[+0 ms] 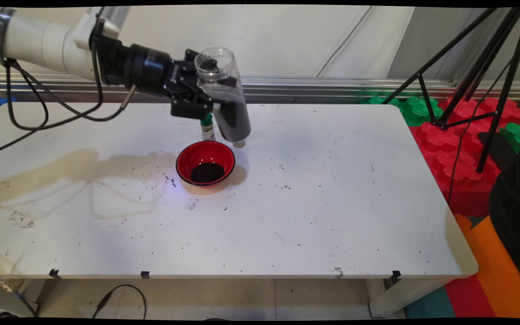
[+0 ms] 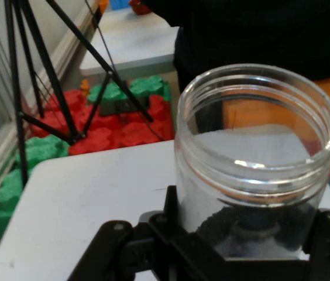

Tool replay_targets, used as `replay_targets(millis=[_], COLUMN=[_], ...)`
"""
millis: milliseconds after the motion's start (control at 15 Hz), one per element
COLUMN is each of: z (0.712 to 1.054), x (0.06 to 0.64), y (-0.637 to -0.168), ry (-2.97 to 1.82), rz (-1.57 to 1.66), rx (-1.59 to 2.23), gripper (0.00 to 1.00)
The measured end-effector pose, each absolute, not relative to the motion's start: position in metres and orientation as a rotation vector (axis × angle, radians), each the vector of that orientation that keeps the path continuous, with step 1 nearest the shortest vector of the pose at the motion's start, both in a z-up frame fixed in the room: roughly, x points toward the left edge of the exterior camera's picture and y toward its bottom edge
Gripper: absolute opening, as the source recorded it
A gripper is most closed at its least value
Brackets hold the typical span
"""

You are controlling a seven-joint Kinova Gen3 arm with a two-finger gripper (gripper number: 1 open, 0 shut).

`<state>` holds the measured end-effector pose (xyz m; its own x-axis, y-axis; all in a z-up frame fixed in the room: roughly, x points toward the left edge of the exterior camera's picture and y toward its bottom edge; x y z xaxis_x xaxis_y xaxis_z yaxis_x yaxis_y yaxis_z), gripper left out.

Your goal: Place the picked object on the table

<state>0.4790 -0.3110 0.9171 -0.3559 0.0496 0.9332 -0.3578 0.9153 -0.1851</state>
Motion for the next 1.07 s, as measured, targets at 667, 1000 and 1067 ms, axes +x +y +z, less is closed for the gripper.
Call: replay_targets(millis=[667, 1000, 1067], z=[0.868, 0.84, 0.834], x=[0.463, 0.456, 0.455], y=[-0.31, -0.305, -0.304], ry=[-1.895, -1.918, -1.925], rz=[0.269, 0.209, 0.199], rx=[0.286, 0.299, 0.302], gripper=[0.0, 0.0, 0.0])
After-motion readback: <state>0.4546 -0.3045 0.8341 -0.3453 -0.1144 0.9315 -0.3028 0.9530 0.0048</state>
